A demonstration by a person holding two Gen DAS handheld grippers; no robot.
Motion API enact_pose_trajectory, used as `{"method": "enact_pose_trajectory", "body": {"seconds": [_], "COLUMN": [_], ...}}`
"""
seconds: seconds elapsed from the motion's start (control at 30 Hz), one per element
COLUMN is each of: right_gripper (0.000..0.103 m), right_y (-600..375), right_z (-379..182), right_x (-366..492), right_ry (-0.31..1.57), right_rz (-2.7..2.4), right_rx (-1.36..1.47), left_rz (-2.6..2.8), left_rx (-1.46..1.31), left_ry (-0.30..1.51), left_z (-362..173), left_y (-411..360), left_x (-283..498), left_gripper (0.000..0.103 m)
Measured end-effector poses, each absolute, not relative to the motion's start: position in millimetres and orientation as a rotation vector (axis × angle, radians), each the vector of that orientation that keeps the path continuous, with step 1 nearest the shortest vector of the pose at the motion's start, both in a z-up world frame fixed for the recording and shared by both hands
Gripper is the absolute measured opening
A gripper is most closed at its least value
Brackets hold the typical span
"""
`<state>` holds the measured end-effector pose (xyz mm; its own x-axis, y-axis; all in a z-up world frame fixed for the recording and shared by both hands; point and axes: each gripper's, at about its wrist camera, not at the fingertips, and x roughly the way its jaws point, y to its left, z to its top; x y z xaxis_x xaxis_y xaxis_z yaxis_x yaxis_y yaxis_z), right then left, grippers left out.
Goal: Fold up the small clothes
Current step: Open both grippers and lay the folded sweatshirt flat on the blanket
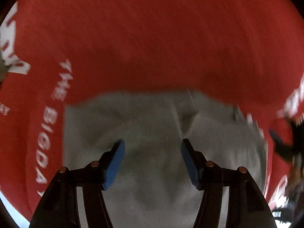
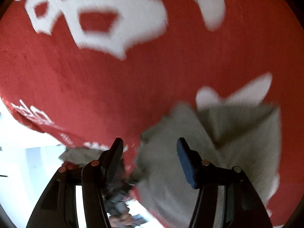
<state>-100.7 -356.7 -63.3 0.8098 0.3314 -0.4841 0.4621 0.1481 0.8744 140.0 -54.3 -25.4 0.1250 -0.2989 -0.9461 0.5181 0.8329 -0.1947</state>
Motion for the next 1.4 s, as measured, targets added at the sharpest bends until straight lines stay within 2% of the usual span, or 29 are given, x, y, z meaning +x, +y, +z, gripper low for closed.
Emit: {"method": "enact_pose_trajectory", "body": {"seconds": [0.13,0.23,0.4,0.53,0.73,0.97,1.1,1.2,1.27,1.3,1.33,1.37,1.4], "right_gripper": [0.063,0.063,0.063,0.063,0.063,0.063,0.063,0.063,0.063,0.063,0.063,0.056,0.033], "right_y": [-361.0,-343.8,-311.3,-291.7,-236.7,-148.7,-114.0,-97.3,-89.4,-84.6,-84.5,-85.7,-87.8], "right_z": [-42.8,-32.4,-51.5,-53.7,-33.2,-54.6,-72.5,-94.5,-108.6,-114.7,-118.7,-122.1,-123.4], "right_x": [-105.4,-109.8,-132.2,-160.7,-165.3,-145.5,-151.0,-152.8,-153.7,-151.0,-152.1,-153.2,-154.3], "right_ry": [0.767,0.899,1.1,1.106,1.094,1.168,1.15,1.119,1.086,1.063,1.044,1.009,0.954], "right_rz": [-0.211,-0.234,-0.274,-0.276,-0.113,0.033,0.03,-0.01,-0.052,-0.077,-0.105,-0.127,-0.143], "right_rx": [1.309,1.147,1.01,1.029,1.043,1.103,1.214,1.333,1.426,1.47,1.501,1.545,1.589], "left_rz": [-0.532,-0.51,-0.464,-0.449,-0.571,-0.736,-0.788,-0.824,-0.852,-0.859,-0.864,-0.87,-0.873], "left_rx": [0.216,0.271,0.372,0.375,0.329,0.335,0.302,0.314,0.32,0.324,0.329,0.326,0.326], "left_ry": [1.268,1.291,1.372,1.449,1.487,1.47,1.492,1.499,1.513,1.513,1.508,1.499,1.484], "left_z": [-4.8,-5.0,-23.2,-34.0,-41.6,-43.4,-50.3,-56.6,-61.3,-61.6,-60.7,-57.7,-54.5], "left_y": [-41.1,-22.1,28.0,66.9,85.9,77.0,86.9,88.1,88.3,88.2,88.5,91.1,94.7], "left_x": [153.9,142.1,112.7,90.7,68.7,61.8,69.6,74.9,76.0,76.9,77.9,79.1,80.0], "left_gripper": [0.062,0.062,0.062,0.062,0.062,0.062,0.061,0.035,0.012,0.008,0.007,0.007,0.007]}}
